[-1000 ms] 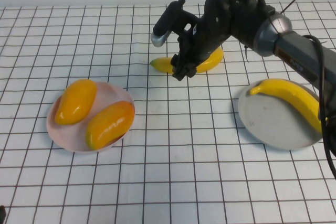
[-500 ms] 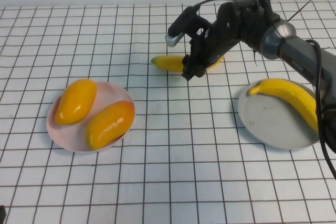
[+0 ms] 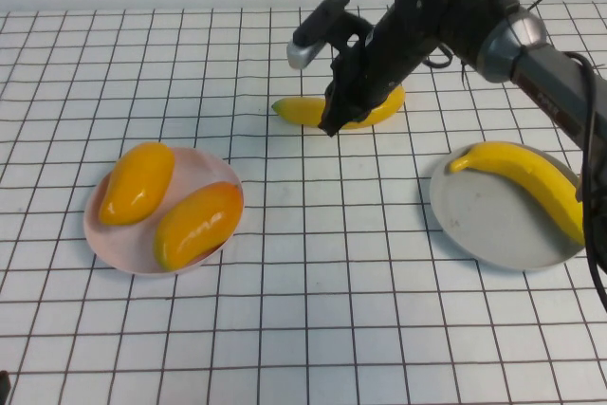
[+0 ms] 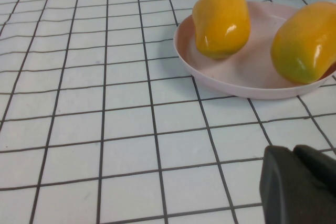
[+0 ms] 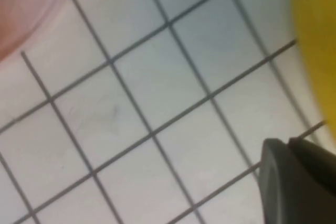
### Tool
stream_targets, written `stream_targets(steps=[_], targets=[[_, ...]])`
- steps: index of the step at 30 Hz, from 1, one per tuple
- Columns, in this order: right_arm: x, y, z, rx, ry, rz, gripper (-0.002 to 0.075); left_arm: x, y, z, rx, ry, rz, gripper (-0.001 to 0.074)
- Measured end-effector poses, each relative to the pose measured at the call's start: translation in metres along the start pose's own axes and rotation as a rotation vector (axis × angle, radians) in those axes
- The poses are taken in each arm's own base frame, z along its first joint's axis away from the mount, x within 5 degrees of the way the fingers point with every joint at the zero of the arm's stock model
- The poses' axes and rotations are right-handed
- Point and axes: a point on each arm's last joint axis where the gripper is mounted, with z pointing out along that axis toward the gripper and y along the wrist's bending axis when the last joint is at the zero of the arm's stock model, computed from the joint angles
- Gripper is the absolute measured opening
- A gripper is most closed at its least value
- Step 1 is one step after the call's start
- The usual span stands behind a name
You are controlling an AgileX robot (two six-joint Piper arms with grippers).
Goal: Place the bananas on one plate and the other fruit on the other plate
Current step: Put another type of fruit in the right plate
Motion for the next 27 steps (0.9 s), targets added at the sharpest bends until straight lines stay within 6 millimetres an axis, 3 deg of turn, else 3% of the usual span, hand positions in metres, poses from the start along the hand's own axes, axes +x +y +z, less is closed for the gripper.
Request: stream_targets(steps=[4, 8, 10, 12, 15, 19, 27], targets=[[-0.02, -0.004, -0.029, 0.069, -0.118, -0.02, 0.0061, 0.0, 0.0, 0.0, 0.0, 0.0, 0.0, -0.0004], [-0.029, -0.01, -0.035, 0.135, -0.208, -0.041, 0.0365, 0.0, 0.0, 0.0, 0.0, 0.0, 0.0, -0.0004], [-0.029, -0.013, -0.026, 0.151, -0.22, -0.051, 0.0527, 0.0, 0.0, 0.0, 0.0, 0.0, 0.0, -0.0004], [-0.025, -0.015, -0.013, 0.151, -0.21, -0.055, 0.0618, 0.0, 0.0, 0.0, 0.0, 0.0, 0.0, -0.0004], [-0.016, -0.017, 0.011, 0.133, -0.175, -0.054, 0.0643, 0.0, 0.0, 0.0, 0.0, 0.0, 0.0, -0.0004], [-0.004, -0.02, 0.041, 0.118, -0.134, -0.067, 0.0603, 0.0, 0.0, 0.0, 0.0, 0.0, 0.0, -0.0004], [0.0, -0.027, 0.051, 0.146, -0.156, -0.08, 0.0492, 0.0, 0.0, 0.0, 0.0, 0.0, 0.0, -0.0004]])
